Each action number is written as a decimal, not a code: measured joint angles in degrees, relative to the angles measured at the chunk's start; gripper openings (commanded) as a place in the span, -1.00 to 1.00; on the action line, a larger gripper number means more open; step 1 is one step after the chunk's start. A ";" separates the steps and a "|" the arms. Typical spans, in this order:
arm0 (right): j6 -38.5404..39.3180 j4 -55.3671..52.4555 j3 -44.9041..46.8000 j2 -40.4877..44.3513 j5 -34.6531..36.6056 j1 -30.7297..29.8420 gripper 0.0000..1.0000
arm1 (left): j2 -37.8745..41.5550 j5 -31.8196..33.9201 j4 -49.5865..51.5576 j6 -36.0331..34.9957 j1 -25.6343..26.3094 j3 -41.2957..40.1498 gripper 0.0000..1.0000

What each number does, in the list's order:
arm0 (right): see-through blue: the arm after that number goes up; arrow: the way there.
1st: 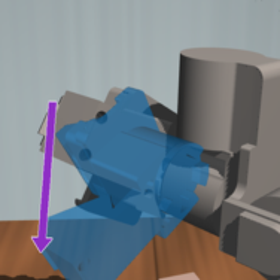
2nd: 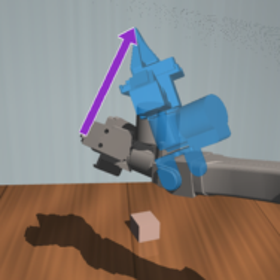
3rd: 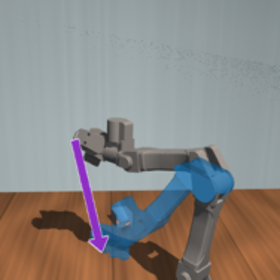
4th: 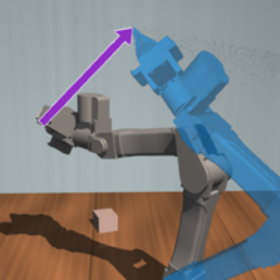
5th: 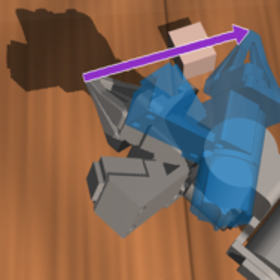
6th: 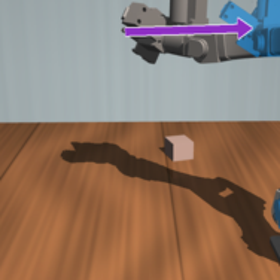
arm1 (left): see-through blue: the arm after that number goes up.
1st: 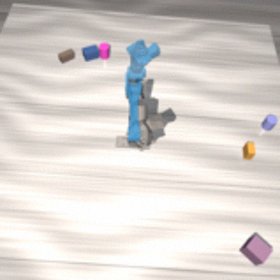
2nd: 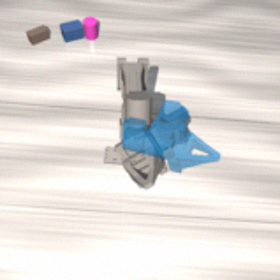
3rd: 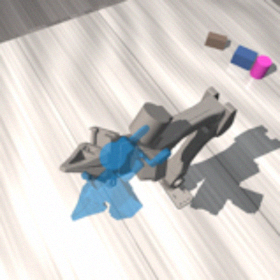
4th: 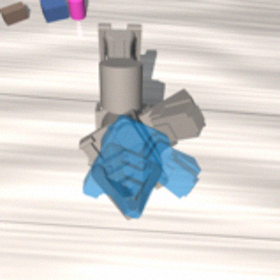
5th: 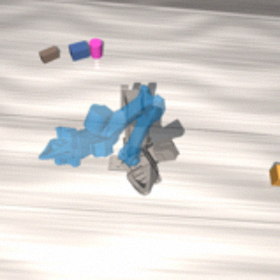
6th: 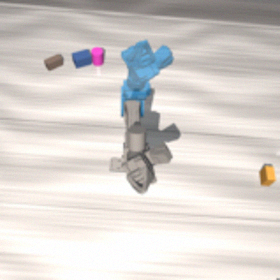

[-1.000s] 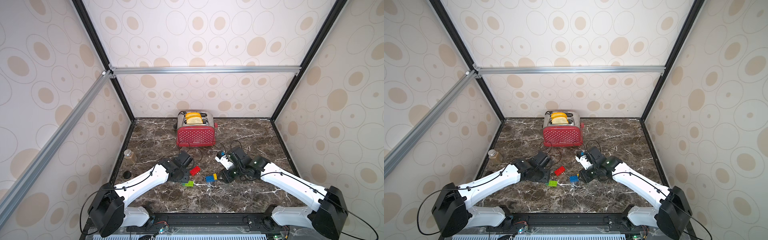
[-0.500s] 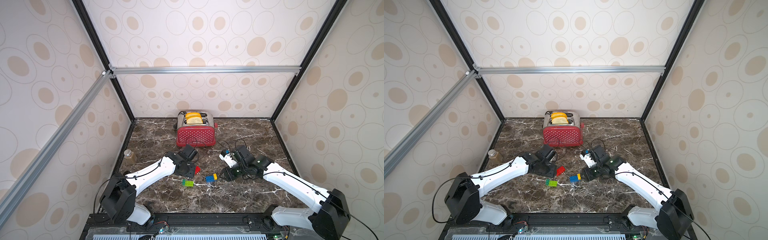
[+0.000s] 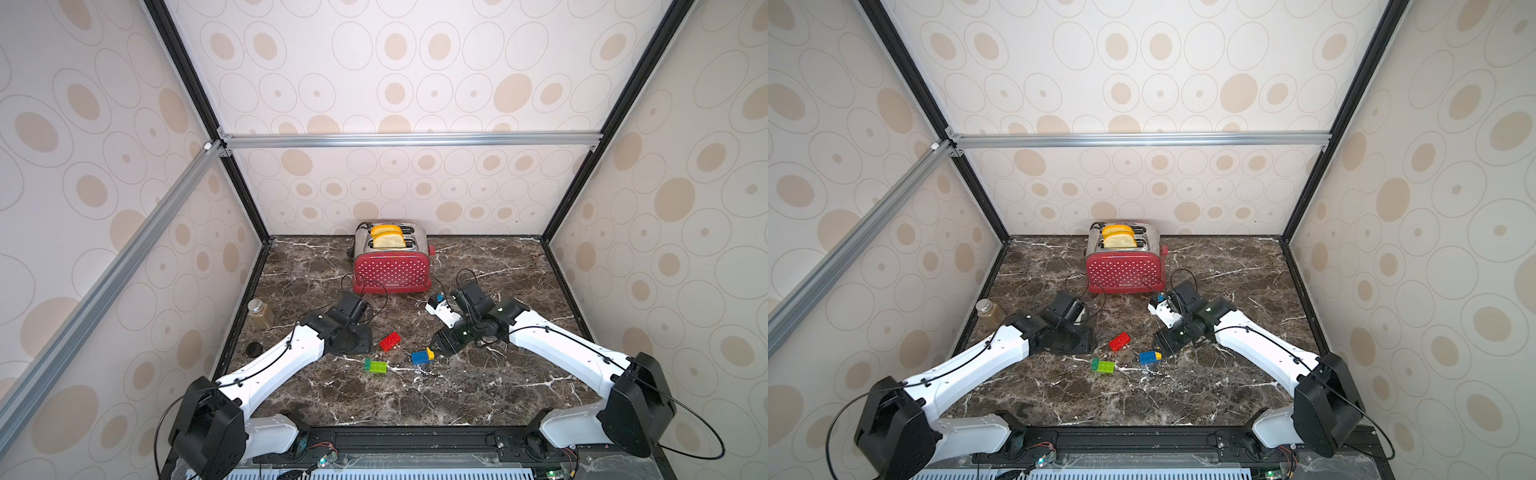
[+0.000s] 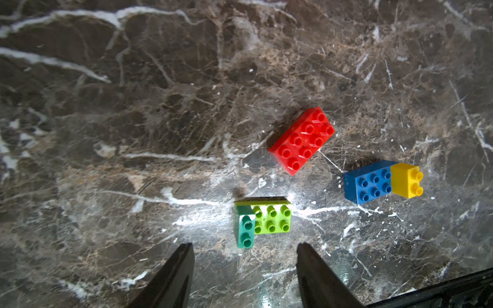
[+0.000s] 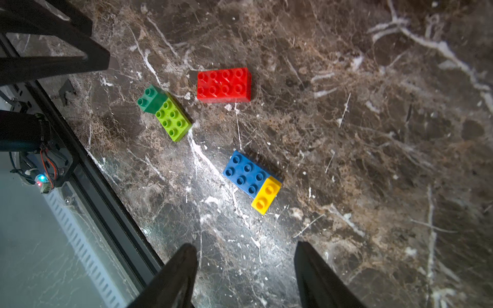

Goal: Assemble the number 5 with lego
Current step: Pick up the lego brick from the center of the board.

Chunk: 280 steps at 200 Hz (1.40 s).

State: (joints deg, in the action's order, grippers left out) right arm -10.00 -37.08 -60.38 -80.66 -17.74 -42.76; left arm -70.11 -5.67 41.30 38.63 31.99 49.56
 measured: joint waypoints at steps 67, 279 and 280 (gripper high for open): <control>15.06 1.42 -8.50 -11.76 -1.27 -2.51 0.27 | 6.14 -2.91 1.64 2.34 -5.60 -6.49 0.22; 53.57 1.86 -25.81 -37.48 -10.64 -8.61 0.28 | 8.37 -10.84 1.20 4.31 -18.10 -11.91 0.21; 53.57 1.84 -25.83 -37.51 -10.62 -8.63 0.29 | 8.37 -10.84 1.20 4.28 -18.10 -11.91 0.21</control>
State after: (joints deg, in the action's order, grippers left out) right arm 43.57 -35.24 -86.21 -118.17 -28.36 -51.40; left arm -61.73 -16.51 42.50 42.92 13.89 37.65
